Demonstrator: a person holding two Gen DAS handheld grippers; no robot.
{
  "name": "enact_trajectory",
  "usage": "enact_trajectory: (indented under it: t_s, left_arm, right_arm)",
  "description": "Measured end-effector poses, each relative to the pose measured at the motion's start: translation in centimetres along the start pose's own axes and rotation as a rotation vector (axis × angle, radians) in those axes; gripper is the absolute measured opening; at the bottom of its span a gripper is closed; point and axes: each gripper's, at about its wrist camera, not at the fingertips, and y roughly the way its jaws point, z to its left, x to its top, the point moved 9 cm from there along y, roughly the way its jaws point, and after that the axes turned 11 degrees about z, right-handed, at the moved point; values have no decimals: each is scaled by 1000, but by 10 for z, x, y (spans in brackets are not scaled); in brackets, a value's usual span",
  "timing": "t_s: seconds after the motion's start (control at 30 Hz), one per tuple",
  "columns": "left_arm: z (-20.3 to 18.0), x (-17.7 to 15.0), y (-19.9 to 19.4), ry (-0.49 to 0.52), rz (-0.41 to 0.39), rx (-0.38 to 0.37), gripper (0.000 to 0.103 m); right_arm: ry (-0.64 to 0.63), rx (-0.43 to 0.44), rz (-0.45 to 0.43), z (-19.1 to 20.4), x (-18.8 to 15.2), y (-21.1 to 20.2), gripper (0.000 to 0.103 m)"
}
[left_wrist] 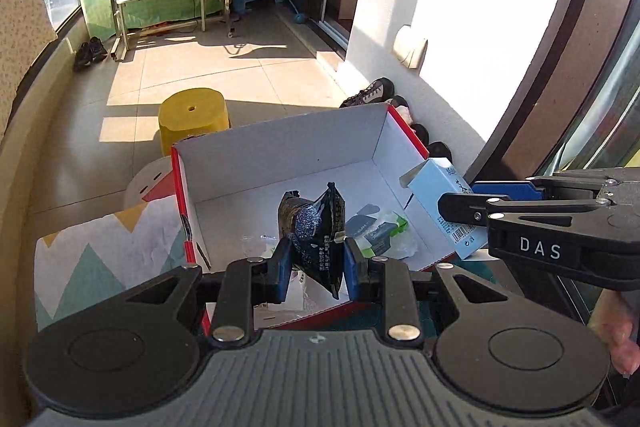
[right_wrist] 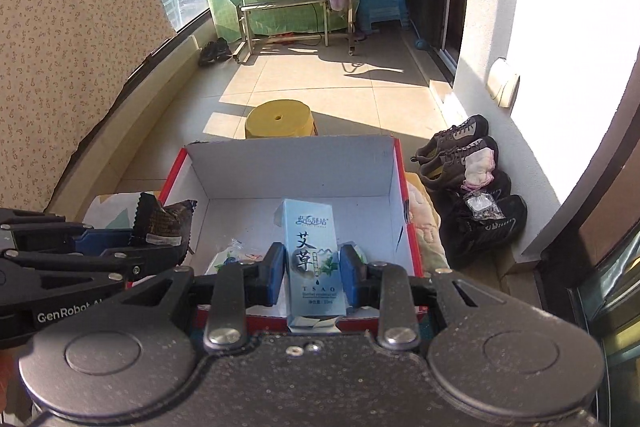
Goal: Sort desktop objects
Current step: 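Lift both held items and carry them into the red shoebox, then lower both items to the box floor and open both tools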
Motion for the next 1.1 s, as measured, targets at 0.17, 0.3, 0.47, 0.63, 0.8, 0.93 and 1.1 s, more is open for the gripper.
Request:
enact_trajectory:
  t_s: [0.17, 0.3, 0.47, 0.63, 0.8, 0.93, 1.1]
  left_arm:
    - [6, 13, 22, 11, 20, -1, 25]
    - [10, 20, 39, 12, 30, -2, 25]
    - [18, 29, 62, 12, 52, 1, 25]
    - [21, 34, 86, 20, 82, 8, 25]
    - [25, 36, 107, 21, 111, 9, 25]
    - [28, 35, 120, 18, 136, 10, 25]
    - [31, 34, 129, 12, 152, 8, 25]
  right_arm:
    - [2, -5, 14, 1, 15, 22, 29]
    - [14, -14, 27, -2, 25, 40, 29]
    - [41, -20, 58, -7, 35, 64, 29]
    - [59, -27, 79, -10, 44, 81, 29]
    - [67, -33, 100, -11, 49, 97, 29]
    - [60, -48, 135, -9, 49, 112, 29]
    - [70, -48, 156, -9, 48, 120, 29]
